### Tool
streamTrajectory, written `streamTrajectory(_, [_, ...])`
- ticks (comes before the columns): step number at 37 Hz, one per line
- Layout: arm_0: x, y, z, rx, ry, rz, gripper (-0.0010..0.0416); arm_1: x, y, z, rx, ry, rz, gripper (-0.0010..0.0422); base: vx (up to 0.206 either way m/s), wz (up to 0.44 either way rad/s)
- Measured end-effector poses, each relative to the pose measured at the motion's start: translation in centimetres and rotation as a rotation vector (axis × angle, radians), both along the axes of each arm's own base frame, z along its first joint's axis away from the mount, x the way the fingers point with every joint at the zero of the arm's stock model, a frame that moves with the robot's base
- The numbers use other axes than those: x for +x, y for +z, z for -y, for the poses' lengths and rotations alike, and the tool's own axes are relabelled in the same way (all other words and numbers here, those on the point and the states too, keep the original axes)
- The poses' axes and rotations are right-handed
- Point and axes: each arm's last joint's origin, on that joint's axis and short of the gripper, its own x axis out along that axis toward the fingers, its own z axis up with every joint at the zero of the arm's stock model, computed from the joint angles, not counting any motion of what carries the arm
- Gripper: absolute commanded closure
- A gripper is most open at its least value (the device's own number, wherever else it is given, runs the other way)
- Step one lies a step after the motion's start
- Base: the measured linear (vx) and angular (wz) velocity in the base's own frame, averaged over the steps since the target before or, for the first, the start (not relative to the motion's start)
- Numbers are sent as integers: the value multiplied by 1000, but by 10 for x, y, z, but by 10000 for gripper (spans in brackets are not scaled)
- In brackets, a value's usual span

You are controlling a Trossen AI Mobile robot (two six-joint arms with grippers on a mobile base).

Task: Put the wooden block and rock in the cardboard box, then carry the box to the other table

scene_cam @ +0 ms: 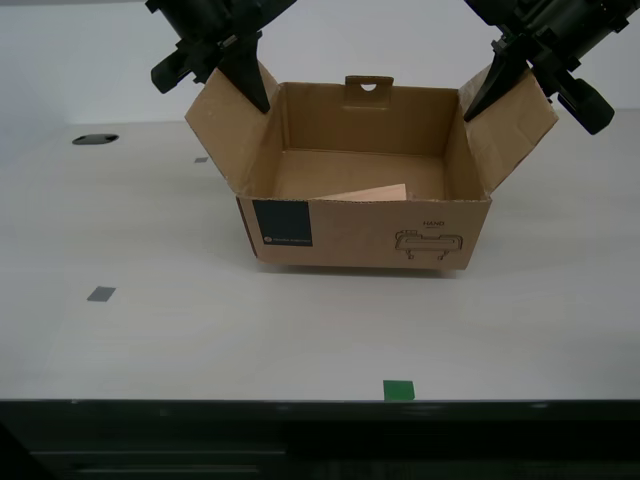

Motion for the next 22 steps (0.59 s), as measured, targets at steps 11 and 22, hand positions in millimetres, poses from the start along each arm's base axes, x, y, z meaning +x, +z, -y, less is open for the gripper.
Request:
streamTrajectory(11, [0, 0, 0, 0, 0, 1, 407, -1, 0, 1, -1, 17, -13, 413, -118, 3])
streamTrajectory(22, [-1, 0, -1, -4, 10, -6, 407, -2, 0, 1, 0, 55, -44, 413, -122, 33])
